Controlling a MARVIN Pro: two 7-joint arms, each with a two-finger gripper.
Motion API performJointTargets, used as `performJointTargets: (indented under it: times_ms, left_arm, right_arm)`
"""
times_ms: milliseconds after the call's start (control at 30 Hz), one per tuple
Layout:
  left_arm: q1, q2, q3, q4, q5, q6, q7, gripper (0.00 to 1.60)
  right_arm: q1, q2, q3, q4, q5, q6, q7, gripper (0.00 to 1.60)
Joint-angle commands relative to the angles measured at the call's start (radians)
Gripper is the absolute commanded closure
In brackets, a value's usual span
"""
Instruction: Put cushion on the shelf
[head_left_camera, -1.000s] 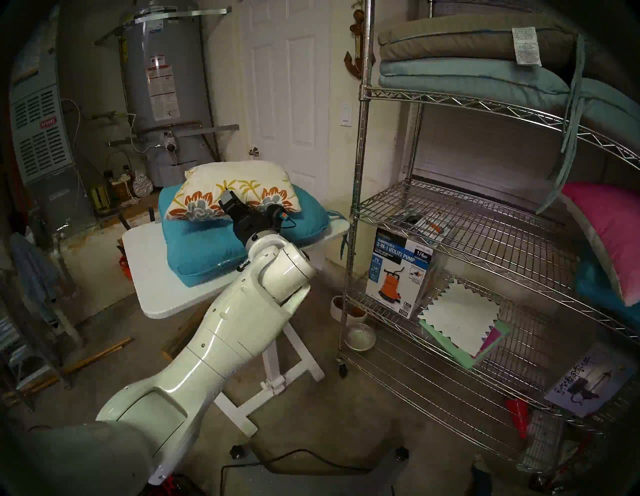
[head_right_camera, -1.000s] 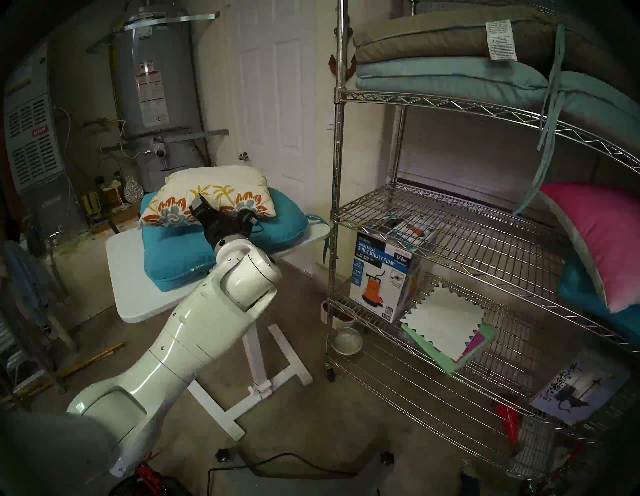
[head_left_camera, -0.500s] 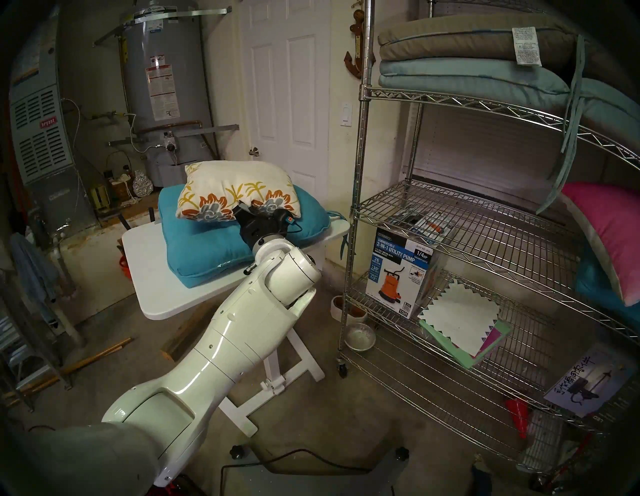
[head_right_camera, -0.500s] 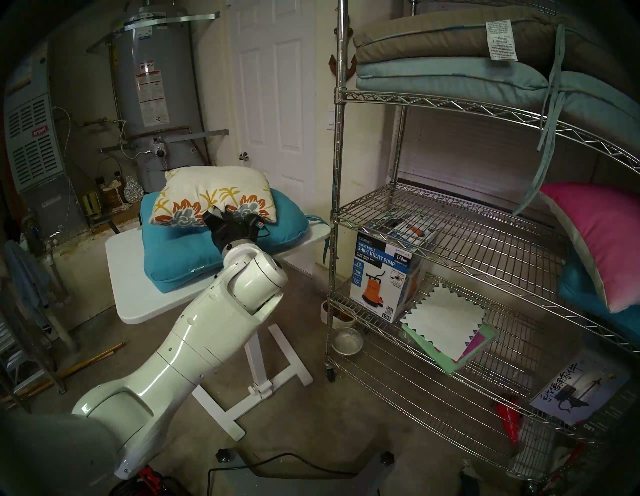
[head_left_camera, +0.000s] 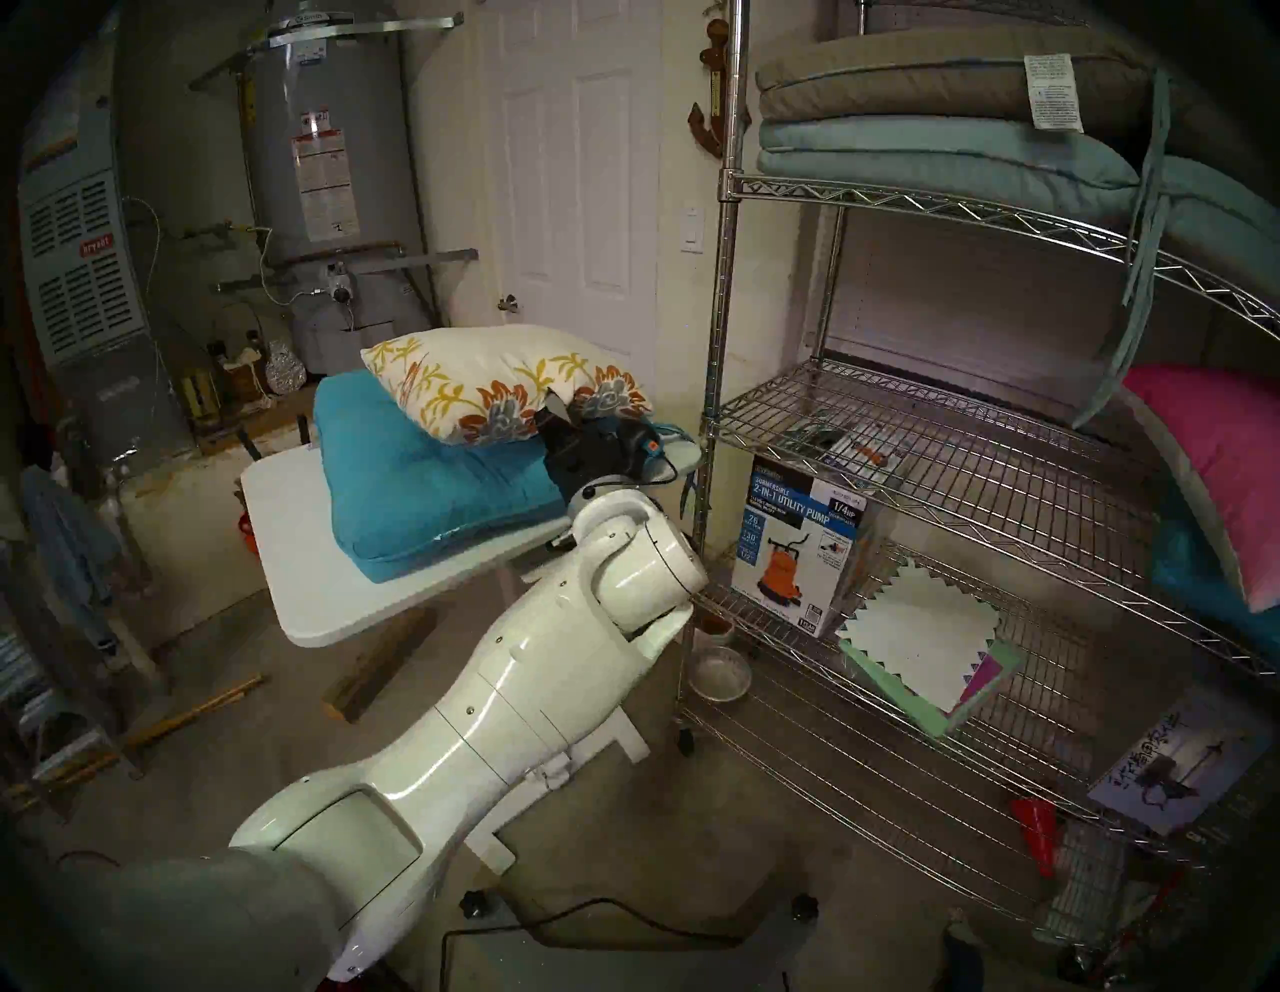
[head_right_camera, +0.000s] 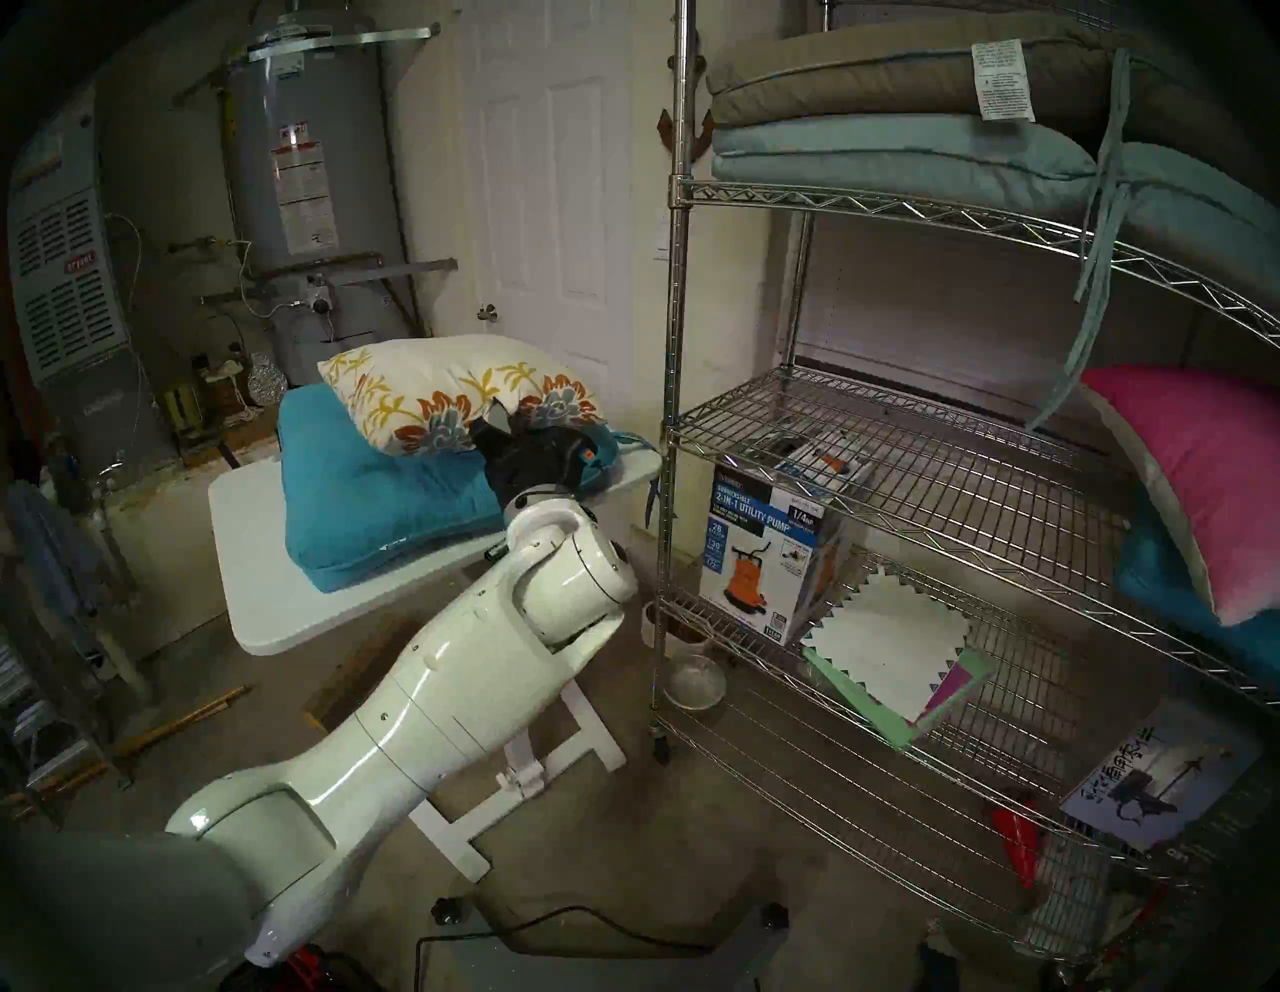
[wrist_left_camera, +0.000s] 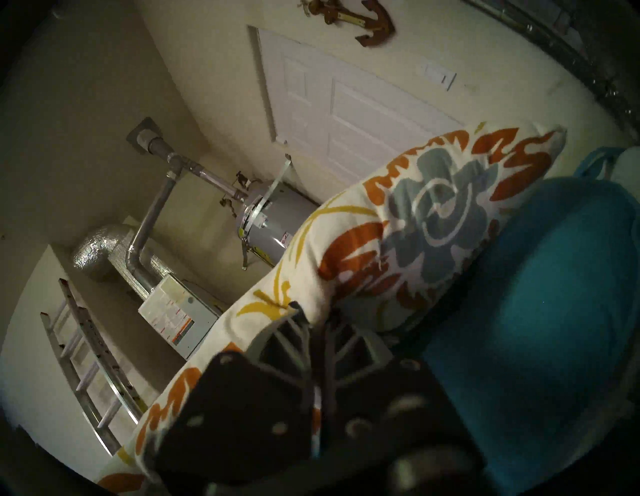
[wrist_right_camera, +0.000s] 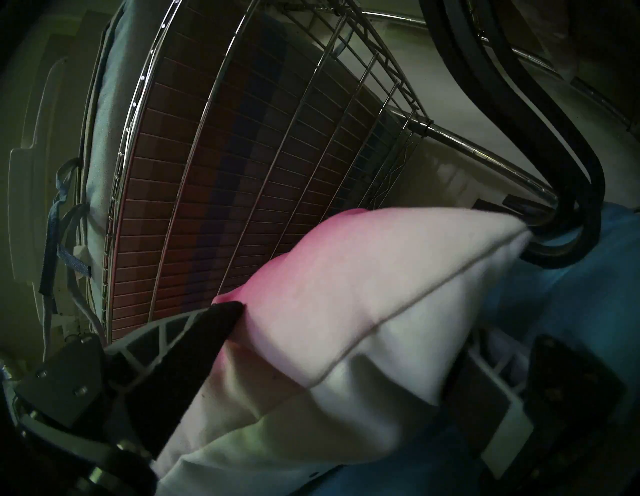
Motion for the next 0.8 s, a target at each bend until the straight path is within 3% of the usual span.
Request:
performJointTargets:
  times_ms: [0, 767]
  left_arm:
    - [-0.061, -0.033, 0.025, -0.022, 0.035, -0.011, 0.030, 1.60]
    - [-0.128, -0.115, 0.114, 0.000, 0.051, -0.014, 0.039, 1.60]
  right_arm:
    - [-0.008, -0.022, -0.003, 0.012, 0.000, 0.004, -0.002, 0.00]
    - [-0.009, -0.022, -0.003, 0.012, 0.001, 0.005, -0.002, 0.00]
